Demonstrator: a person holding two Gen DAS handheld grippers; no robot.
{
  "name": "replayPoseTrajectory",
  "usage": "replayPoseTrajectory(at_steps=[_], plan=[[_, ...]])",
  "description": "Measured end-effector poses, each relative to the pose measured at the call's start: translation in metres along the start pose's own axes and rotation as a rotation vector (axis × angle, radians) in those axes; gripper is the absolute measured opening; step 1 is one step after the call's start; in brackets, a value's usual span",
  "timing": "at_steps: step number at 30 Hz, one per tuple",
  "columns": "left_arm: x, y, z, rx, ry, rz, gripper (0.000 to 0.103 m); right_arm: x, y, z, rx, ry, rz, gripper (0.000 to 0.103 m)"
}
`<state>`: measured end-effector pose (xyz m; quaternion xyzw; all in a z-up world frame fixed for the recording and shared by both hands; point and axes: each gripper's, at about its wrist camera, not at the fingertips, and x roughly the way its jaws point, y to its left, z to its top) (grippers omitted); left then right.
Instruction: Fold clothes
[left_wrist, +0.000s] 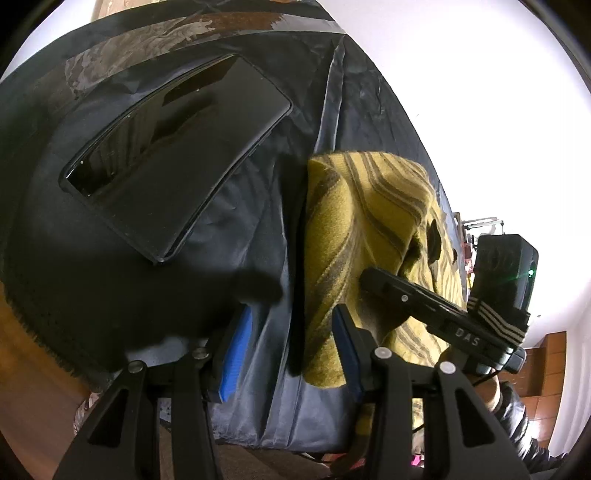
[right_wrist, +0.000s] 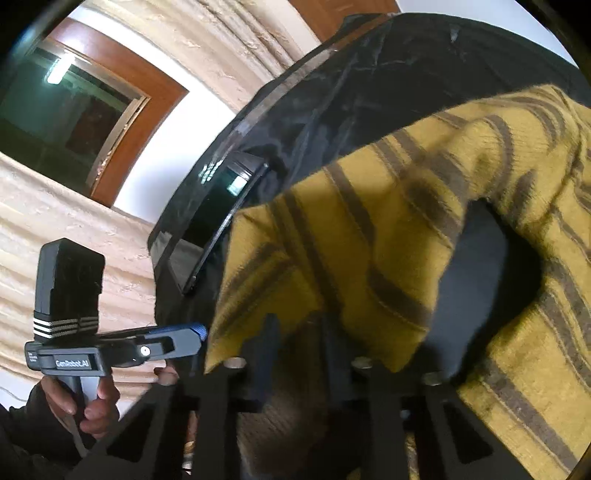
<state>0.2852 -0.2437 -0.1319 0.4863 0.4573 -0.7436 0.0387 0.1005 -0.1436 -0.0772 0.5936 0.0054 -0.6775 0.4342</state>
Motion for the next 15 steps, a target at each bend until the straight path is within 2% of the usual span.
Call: replayPoseTrajectory(at_steps=[2,5,9,15], plan=[[0.000,0.000,0.000,-0.001,0.000,0.001,0.049,-0.005,-0.002,-0.002,0.025,-0.005,0.008,0.009],[0.001,0.000,0.001,-0.003,-0.001,0.003,0.049,-0.021,0.004,-0.006,0.041,-0.032,0.093,0.008],[0.004,-0.004,0.004,-0.005,-0.002,0.007,0.050,-0.031,0.017,-0.010,-0.005,-0.026,0.155,0.008],[0.006,-0.006,0.003,-0.002,0.006,0.014,0.050,-0.005,0.013,-0.007,0.019,0.024,0.138,0.009]])
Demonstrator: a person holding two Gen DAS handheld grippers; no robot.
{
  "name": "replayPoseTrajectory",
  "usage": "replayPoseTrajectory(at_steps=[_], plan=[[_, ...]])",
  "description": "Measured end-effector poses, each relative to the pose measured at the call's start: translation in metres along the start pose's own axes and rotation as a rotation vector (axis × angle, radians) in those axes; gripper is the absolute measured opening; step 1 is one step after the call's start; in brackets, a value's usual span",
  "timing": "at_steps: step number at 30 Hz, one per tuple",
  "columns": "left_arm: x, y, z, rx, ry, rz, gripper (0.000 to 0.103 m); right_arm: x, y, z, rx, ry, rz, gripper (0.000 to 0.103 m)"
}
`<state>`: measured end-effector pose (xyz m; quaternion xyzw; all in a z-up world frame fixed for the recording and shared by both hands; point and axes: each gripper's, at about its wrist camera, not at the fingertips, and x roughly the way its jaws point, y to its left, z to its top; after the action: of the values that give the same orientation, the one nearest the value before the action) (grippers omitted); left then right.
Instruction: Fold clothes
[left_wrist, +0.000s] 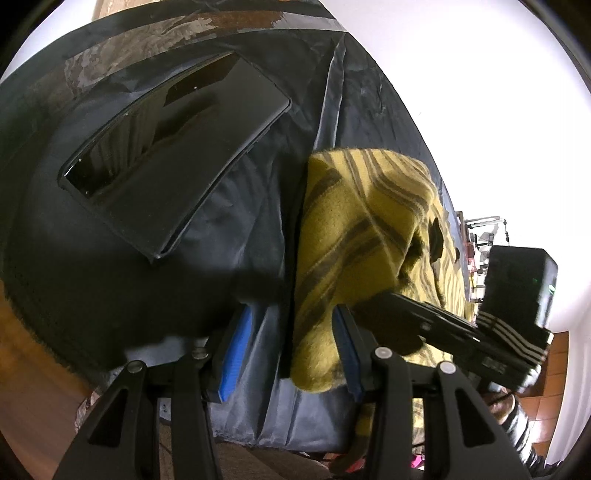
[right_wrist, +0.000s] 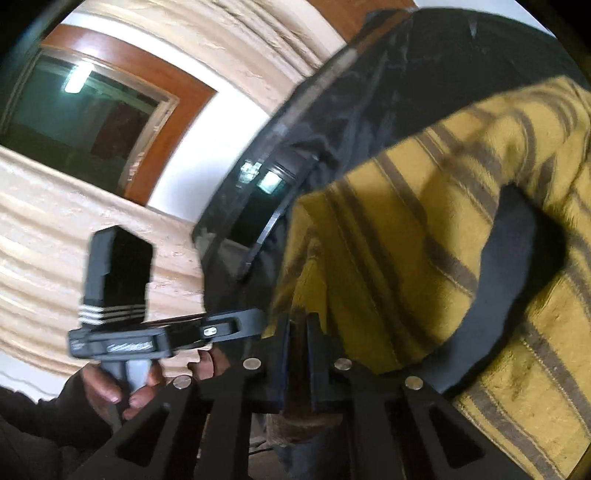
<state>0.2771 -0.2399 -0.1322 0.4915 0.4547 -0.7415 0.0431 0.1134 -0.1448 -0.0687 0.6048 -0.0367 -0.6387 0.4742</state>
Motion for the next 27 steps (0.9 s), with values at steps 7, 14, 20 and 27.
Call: replayPoseTrajectory(at_steps=[7,14,20,27], plan=[[-0.010,0.010,-0.008,-0.007,-0.003,0.003,0.050,0.011,-0.012,0.005,0.034,0.014,-0.041,0.009],[-0.010,0.010,-0.009,-0.007,-0.009,0.009,0.050,0.017,-0.019,0.017,0.031,0.020,-0.042,0.009],[-0.009,0.008,-0.010,0.000,-0.005,0.007,0.050,0.022,-0.024,0.019,0.052,0.032,0.023,0.017],[-0.011,0.009,-0.009,0.004,0.001,0.007,0.050,0.029,-0.009,0.022,0.020,0.020,0.081,0.056]])
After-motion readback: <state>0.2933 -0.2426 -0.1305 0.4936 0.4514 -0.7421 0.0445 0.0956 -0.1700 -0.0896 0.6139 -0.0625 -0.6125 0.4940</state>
